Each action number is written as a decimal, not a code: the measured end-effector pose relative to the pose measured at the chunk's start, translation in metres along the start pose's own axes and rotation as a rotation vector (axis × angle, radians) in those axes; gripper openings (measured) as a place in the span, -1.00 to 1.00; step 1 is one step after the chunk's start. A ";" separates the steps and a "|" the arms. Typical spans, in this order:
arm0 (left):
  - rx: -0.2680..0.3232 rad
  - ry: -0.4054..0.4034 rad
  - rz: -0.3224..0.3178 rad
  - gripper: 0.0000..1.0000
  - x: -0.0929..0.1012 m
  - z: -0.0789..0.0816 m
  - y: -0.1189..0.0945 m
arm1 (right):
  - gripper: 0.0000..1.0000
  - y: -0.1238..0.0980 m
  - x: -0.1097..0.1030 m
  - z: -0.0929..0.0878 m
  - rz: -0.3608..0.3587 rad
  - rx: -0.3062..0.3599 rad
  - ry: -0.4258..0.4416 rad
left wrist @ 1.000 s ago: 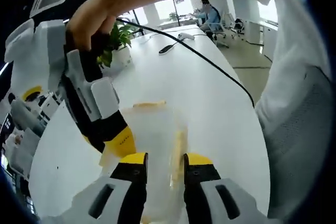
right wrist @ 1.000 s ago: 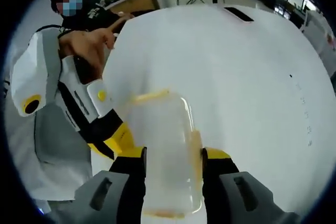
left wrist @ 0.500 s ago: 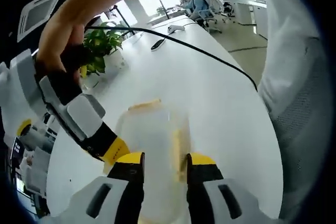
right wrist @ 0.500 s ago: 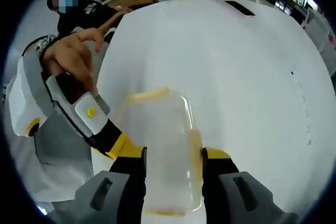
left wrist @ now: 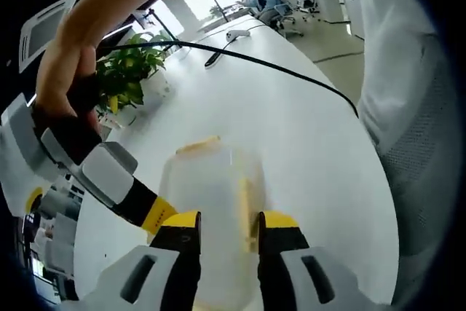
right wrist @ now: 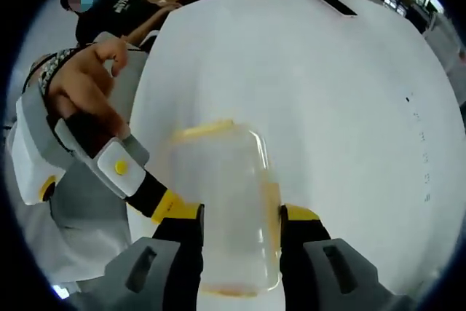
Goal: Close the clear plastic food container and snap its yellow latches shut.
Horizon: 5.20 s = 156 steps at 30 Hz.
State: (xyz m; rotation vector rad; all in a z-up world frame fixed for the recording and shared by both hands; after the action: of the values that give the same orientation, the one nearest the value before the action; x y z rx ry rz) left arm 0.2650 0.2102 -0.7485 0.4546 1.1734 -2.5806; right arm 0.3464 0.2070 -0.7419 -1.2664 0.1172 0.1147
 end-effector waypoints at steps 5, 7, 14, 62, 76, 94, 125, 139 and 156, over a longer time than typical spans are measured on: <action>-0.013 0.015 0.011 -0.58 -0.003 -0.002 0.003 | -0.26 0.001 0.001 0.002 0.000 -0.016 -0.001; -0.011 0.021 0.011 -0.57 -0.003 0.000 0.001 | -0.26 0.001 0.001 0.002 0.003 -0.019 -0.001; -0.005 0.024 0.006 -0.57 -0.001 0.000 0.001 | -0.27 0.002 -0.003 0.003 0.007 -0.039 -0.009; 0.068 -0.025 0.010 -0.53 -0.001 0.004 0.001 | -0.32 -0.004 -0.005 -0.002 0.032 -0.039 -0.033; 0.019 -0.292 -0.021 0.00 -0.001 -0.008 -0.016 | -0.12 -0.017 0.003 -0.017 -0.081 0.018 -0.039; -0.071 -0.312 -0.034 0.21 -0.034 -0.031 -0.044 | 0.18 -0.032 -0.025 -0.057 -0.111 0.035 -0.143; -0.227 -0.268 -0.187 0.40 -0.051 -0.044 -0.025 | 0.47 -0.004 -0.039 -0.072 -0.145 0.001 -0.149; -0.234 -0.237 -0.269 0.40 -0.039 -0.047 -0.013 | 0.54 0.011 -0.033 -0.075 -0.149 -0.032 -0.177; -0.329 -0.196 -0.261 0.40 -0.038 -0.051 -0.011 | 0.55 0.014 -0.034 -0.074 -0.123 -0.060 -0.161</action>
State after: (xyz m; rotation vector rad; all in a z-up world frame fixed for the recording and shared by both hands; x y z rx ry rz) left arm 0.3038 0.2604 -0.7578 -0.0245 1.6340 -2.4917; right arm 0.3084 0.1394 -0.7718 -1.3162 -0.1034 0.1145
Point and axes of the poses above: the point that each gripper's makers call its tool centre point, and the gripper's own axes: y roughly forward along the fingers, x roughly to its right, z roughly out of its top, the point moved 4 cm from there along -y, roughly backward along the fingers, and after that the axes turned 8 degrees about -y, right-handed, at the moved point
